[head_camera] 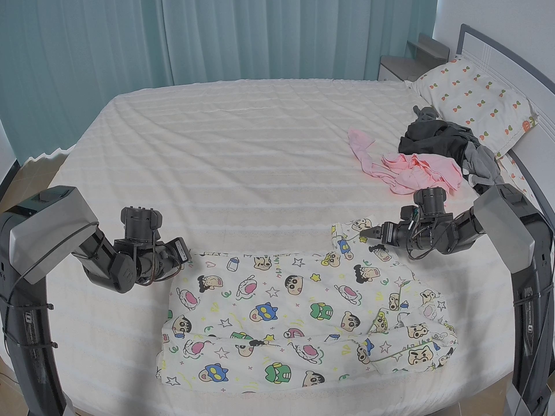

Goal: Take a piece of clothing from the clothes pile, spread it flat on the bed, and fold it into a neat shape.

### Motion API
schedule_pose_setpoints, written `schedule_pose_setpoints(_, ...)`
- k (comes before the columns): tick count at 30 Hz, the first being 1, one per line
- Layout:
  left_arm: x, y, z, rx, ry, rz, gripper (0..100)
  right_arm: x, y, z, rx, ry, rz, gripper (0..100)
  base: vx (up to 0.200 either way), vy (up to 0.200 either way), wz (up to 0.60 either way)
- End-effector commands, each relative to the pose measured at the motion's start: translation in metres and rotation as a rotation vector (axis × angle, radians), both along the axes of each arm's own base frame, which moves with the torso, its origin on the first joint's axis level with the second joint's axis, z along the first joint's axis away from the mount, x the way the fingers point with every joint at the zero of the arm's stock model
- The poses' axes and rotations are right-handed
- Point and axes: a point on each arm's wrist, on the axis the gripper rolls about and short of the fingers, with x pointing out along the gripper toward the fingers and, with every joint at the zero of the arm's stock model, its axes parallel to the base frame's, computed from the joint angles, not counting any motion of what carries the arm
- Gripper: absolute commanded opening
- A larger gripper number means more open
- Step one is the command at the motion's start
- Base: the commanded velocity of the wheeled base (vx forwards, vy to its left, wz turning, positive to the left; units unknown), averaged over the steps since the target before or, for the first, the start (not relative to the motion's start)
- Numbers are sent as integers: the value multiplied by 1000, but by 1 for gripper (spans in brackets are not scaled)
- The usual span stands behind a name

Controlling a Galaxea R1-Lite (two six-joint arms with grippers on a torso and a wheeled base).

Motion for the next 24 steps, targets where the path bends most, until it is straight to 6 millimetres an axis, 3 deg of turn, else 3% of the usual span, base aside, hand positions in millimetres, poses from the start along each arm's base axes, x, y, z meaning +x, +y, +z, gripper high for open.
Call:
schedule_pose_setpoints(1,0,0,-1,0,2,-2,0,3,4,-6,-4,26,11,0,0,0,0)
schedule_pose_setpoints(10,-4,0,-4,2,18,-3,0,4,0,0,-3,11,6,0,0,0,0)
schedule_pose_setpoints(20,-8,-2,13,12,-23,-1,0,0,-15,32,41,-40,10,0,0,0,0)
schedule_pose_setpoints(24,-7,-2,14,19,-27,12,0,0,-15,35,45,-51,12,0,0,0,0)
